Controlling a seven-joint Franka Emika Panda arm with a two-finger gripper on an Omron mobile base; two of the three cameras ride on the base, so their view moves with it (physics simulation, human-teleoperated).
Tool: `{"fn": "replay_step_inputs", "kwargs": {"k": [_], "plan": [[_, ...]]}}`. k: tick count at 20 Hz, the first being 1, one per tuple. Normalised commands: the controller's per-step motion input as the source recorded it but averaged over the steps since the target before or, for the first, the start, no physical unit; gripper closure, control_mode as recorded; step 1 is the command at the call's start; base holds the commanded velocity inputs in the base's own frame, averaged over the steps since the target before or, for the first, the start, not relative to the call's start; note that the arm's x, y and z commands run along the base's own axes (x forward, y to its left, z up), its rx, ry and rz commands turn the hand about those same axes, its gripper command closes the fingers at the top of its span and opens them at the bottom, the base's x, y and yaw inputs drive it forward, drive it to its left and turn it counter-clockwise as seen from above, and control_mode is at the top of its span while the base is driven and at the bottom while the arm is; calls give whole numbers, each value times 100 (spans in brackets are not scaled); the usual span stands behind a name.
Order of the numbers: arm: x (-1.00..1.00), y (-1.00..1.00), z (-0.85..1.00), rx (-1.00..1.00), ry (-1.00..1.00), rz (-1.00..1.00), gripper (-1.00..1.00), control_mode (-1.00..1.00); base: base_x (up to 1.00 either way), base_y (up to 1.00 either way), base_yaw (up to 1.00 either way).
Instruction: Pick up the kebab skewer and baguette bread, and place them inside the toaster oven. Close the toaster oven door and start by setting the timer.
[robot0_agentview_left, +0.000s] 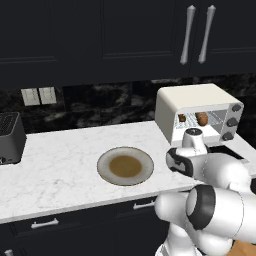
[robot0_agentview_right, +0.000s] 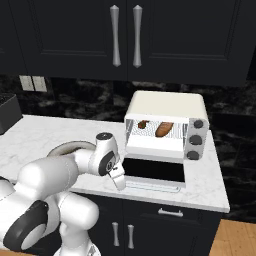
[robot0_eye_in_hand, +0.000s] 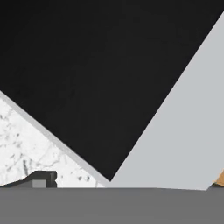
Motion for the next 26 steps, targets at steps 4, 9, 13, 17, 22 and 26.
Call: {"fn": "replay_step_inputs", "kwargs": {"k": [4, 9, 13, 17, 22, 26], "plan": [[0, 0, -37, 0, 0, 0, -100, -100, 0, 0, 0], [0, -6, -39, 0, -2, 0, -100, -100, 0, 0, 0], [2, -13, -27, 0, -11, -1, -100, -100, 0, 0, 0], [8, -12, -16, -3, -17, -1, -100, -100, 0, 0, 0], [12, -7, -7, -10, -20, -1, -100, -100, 0, 0, 0], [15, -2, -3, -15, -20, 0, -100, -100, 0, 0, 0]]}}
